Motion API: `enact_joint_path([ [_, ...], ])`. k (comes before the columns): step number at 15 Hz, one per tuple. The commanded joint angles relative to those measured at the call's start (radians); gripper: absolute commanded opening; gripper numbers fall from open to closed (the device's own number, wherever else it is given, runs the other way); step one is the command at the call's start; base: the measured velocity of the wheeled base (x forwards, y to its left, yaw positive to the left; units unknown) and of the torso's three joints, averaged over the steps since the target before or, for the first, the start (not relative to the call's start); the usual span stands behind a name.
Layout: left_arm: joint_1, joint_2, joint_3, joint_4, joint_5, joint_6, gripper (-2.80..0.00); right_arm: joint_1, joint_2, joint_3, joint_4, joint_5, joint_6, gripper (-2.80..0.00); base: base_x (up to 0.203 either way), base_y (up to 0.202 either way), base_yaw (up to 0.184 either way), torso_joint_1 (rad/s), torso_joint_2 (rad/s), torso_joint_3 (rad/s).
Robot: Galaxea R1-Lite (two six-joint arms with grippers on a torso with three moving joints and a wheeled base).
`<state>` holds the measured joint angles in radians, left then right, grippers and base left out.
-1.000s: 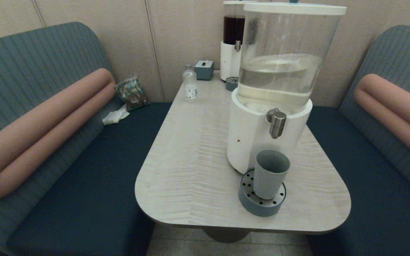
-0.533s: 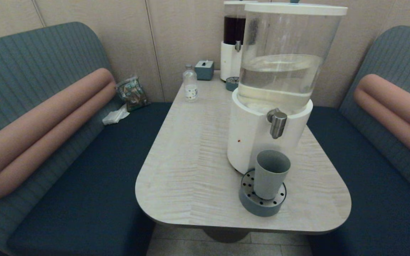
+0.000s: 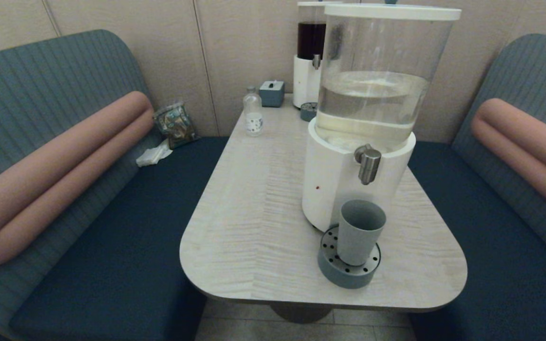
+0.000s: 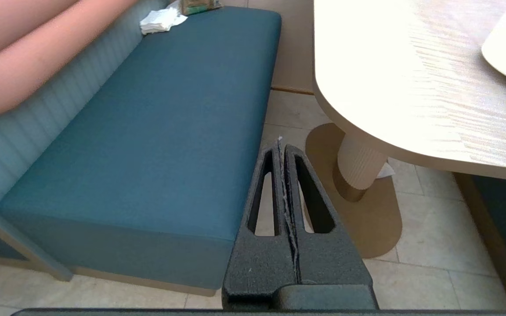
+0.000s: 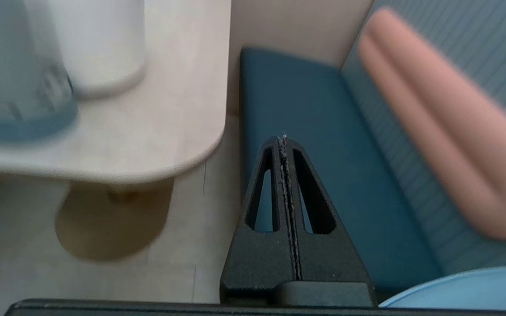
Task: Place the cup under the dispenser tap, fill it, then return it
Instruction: Place the cup next to the water dispenser
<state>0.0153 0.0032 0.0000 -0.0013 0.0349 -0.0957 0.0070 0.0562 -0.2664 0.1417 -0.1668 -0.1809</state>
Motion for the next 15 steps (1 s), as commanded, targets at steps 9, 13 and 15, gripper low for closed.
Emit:
enact_joint_path([
  [9, 0.0, 0.001, 0.002, 0.0, 0.0, -0.001, -2.8, -0.007, -0.058, 0.233, -0.06, 0.206, 0.027, -2.8, 0.0, 0.0, 0.0, 0.0, 0.0, 0.0],
  [13, 0.0, 0.001, 0.002, 0.0, 0.0, -0.001, -2.8, -0.007, -0.056, 0.219, -0.016, 0.155, 0.167, -2.8, 0.0, 0.0, 0.0, 0.0, 0.0, 0.0],
  [15, 0.0, 0.001, -0.001, 0.006, 0.002, -0.001, -2.8, -0.007, -0.059, 0.219, -0.019, 0.153, 0.175, -2.8, 0.0, 0.0, 0.0, 0.0, 0.0, 0.0],
])
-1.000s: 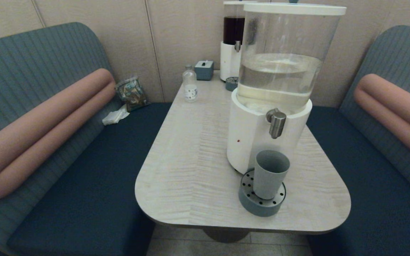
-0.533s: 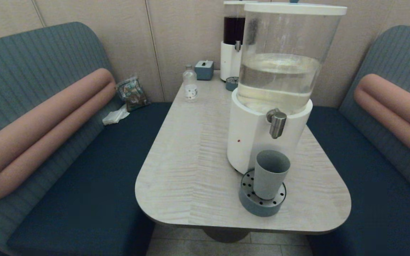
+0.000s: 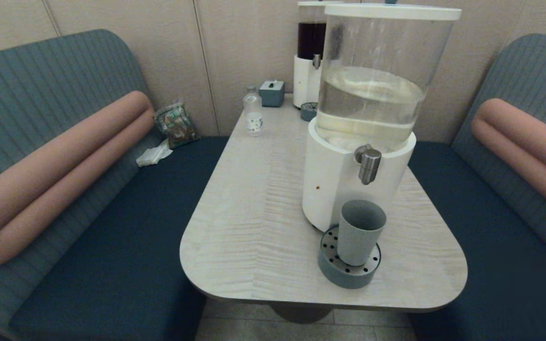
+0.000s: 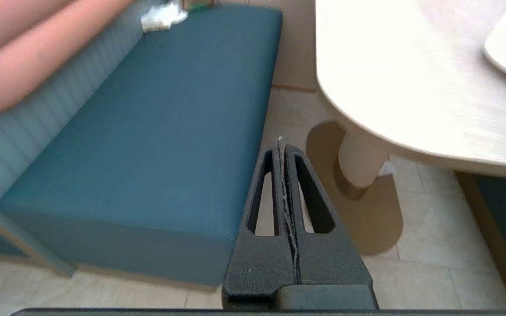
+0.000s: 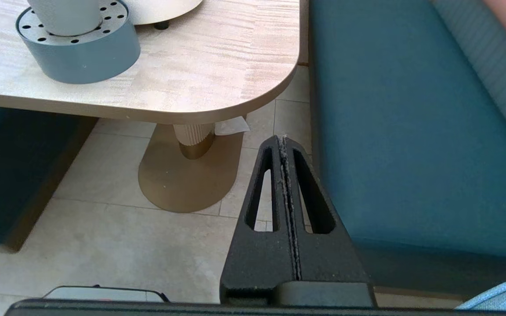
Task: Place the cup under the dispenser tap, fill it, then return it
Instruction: Place the cup next to the water dispenser
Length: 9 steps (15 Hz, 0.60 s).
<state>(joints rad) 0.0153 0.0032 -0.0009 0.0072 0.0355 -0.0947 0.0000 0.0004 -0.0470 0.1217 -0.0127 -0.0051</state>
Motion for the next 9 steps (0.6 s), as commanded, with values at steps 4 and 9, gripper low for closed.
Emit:
enact_joint_path([
  [4, 0.001, 0.018, -0.085, -0.005, -0.001, 0.016, -2.8, 0.0, -0.003, -0.001, 0.001, 0.0, 0.001, -2.8, 0.0, 0.0, 0.0, 0.0, 0.0, 0.0],
  [9, -0.001, 0.493, -0.598, -0.056, -0.073, -0.117, 0.0, 0.0, -0.003, -0.001, 0.001, -0.001, 0.001, -2.8, 0.0, 0.0, 0.0, 0.0, 0.0, 0.0],
])
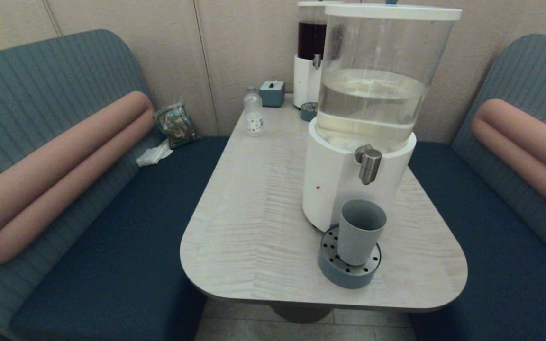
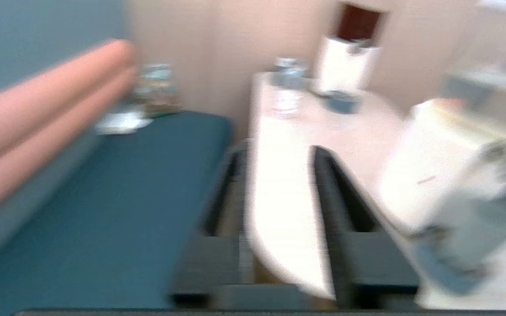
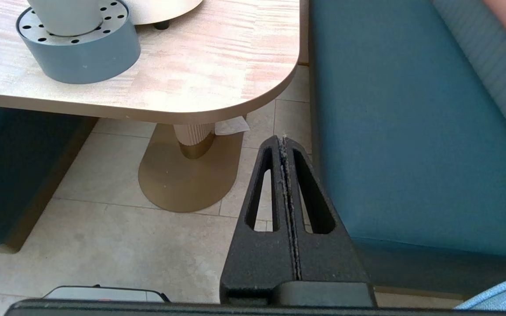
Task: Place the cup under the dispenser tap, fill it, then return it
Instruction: Place the cup next to the water dispenser
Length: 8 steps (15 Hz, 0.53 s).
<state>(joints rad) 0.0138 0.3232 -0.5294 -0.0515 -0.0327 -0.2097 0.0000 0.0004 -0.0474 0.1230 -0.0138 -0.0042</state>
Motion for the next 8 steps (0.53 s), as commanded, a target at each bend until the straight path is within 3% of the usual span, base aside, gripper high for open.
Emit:
enact_joint_path([
  [1, 0.0, 0.29, -0.125, -0.009, -0.065, -0.021, 0.0, 0.0, -0.003, 0.0, 0.0, 0.0, 0.0, -2.8, 0.0, 0.0, 0.0, 0.0, 0.0, 0.0],
  [3, -0.001, 0.491, -0.19, -0.056, -0.194, -0.068, 0.0, 0.0, -0.003, 0.0, 0.0, 0.0, 0.0, -2.8, 0.0, 0.0, 0.0, 0.0, 0.0, 0.0],
  [4, -0.004, 0.56, -0.207, -0.117, -0.248, -0.148, 0.0, 0.0, -0.003, 0.0, 0.0, 0.0, 0.0, -2.8, 0.0, 0.0, 0.0, 0.0, 0.0, 0.0],
  [6, -0.013, 0.655, -0.222, -0.275, -0.335, -0.497, 0.0, 0.0, -0.003, 0.0, 0.0, 0.0, 0.0, -2.8, 0.0, 0.0, 0.0, 0.0, 0.0, 0.0],
  [7, -0.016, 0.708, -0.202, -0.372, -0.395, -0.614, 0.0, 0.0, -0.003, 0.0, 0.0, 0.0, 0.0, -2.8, 0.0, 0.0, 0.0, 0.0, 0.0, 0.0],
  [8, -0.018, 0.768, -0.163, -0.482, -0.469, -0.646, 0.0, 0.0, -0.003, 0.0, 0.0, 0.0, 0.0, -2.8, 0.0, 0.0, 0.0, 0.0, 0.0, 0.0],
])
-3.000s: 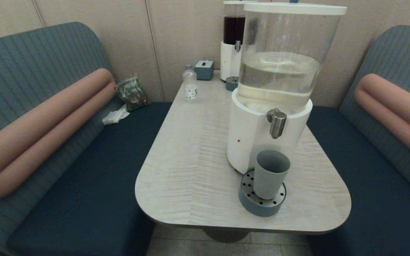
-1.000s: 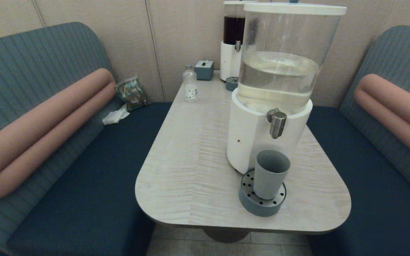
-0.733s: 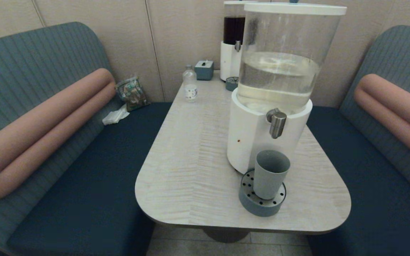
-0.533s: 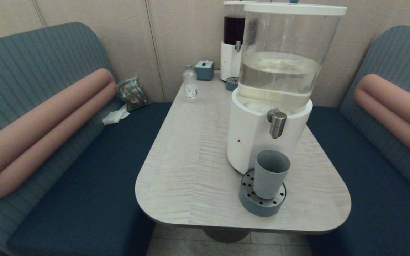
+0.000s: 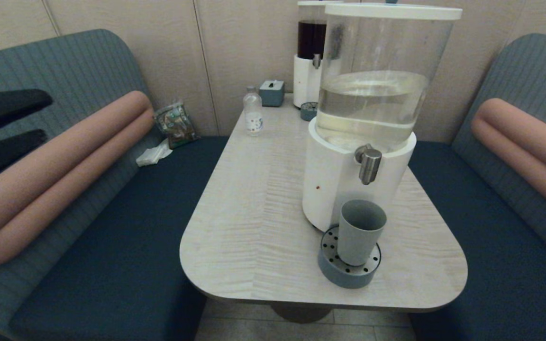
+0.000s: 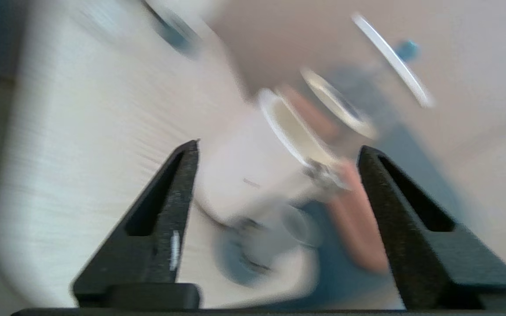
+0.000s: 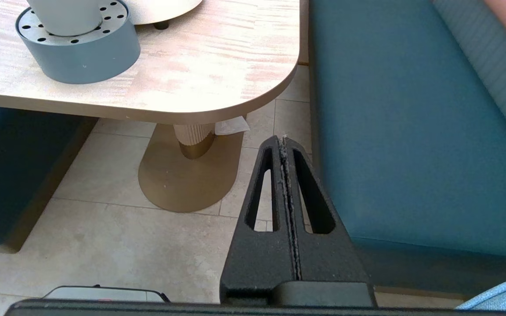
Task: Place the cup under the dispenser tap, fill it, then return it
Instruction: Place the cup next to the water dispenser
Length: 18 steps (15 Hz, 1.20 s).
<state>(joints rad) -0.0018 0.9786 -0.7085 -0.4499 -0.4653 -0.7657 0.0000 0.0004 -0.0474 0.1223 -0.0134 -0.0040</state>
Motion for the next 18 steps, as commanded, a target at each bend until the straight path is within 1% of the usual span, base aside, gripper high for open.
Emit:
enact_joint_path([
  [1, -0.003, 0.187, 0.053, -0.197, -0.101, -0.041, 0.0, 0.0, -0.003, 0.0, 0.002, 0.0, -0.001, -2.8, 0.0, 0.0, 0.0, 0.0, 0.0, 0.0],
  [2, -0.007, 0.284, 0.088, -0.325, -0.161, 0.092, 0.0, 0.0, -0.003, 0.0, 0.0, 0.0, -0.001, -2.8, 0.0, 0.0, 0.0, 0.0, 0.0, 0.0],
  [3, -0.017, 0.402, 0.119, -0.456, -0.227, 0.269, 0.0, 0.0, -0.003, 0.0, 0.0, 0.0, -0.001, -2.8, 0.0, 0.0, 0.0, 0.0, 0.0, 0.0],
  [4, -0.032, 0.5, 0.143, -0.577, -0.288, 0.399, 0.0, 0.0, -0.003, 0.0, 0.0, 0.0, -0.001, -2.8, 0.0, 0.0, 0.0, 0.0, 0.0, 0.0],
  [6, -0.088, 0.672, 0.159, -0.813, -0.379, 0.597, 0.0, -0.001, -0.003, 0.0, 0.0, 0.001, -0.001, -2.8, 0.0, 0.0, 0.0, 0.0, 0.0, 0.0],
  [7, -0.132, 0.735, 0.152, -0.888, -0.407, 0.697, 0.0, 0.0, -0.003, 0.0, 0.0, 0.0, -0.001, -2.8, 0.0, 0.0, 0.0, 0.0, 0.0, 0.0],
  [8, -0.203, 0.773, 0.148, -0.921, -0.429, 0.775, 0.0, 0.0, -0.003, 0.0, 0.0, 0.0, -0.001, -2.8, 0.0, 0.0, 0.0, 0.0, 0.0, 0.0],
  [9, -0.262, 0.787, 0.146, -0.932, -0.449, 0.826, 0.0, 0.0, -0.003, 0.0, 0.0, 0.0, -0.001, -2.8, 0.0, 0.0, 0.0, 0.0, 0.0, 0.0],
  [10, -0.309, 0.813, 0.138, -0.936, -0.464, 0.858, 0.0, 0.0, -0.003, 0.0, 0.0, 0.0, -0.001, -2.8, 0.0, 0.0, 0.0, 0.0, 0.0, 0.0],
  [13, -0.442, 0.902, 0.078, -0.938, -0.47, 0.872, 0.0, 0.0, -0.003, 0.0, 0.0, 0.0, -0.001, -2.8, 0.0, 0.0, 0.0, 0.0, 0.0, 0.0],
  [16, -0.488, 1.016, -0.019, -0.937, -0.463, 0.868, 0.0, 0.0, -0.003, 0.0, 0.0, 0.0, -0.001, -2.8, 0.0, 0.0, 0.0, 0.0, 0.0, 0.0],
  [18, -0.505, 1.078, -0.04, -0.939, -0.448, 0.865, 0.0, 0.0, -0.003, 0.0, 0.0, 0.0, -0.001, -2.8, 0.0, 0.0, 0.0, 0.0, 0.0, 0.0],
])
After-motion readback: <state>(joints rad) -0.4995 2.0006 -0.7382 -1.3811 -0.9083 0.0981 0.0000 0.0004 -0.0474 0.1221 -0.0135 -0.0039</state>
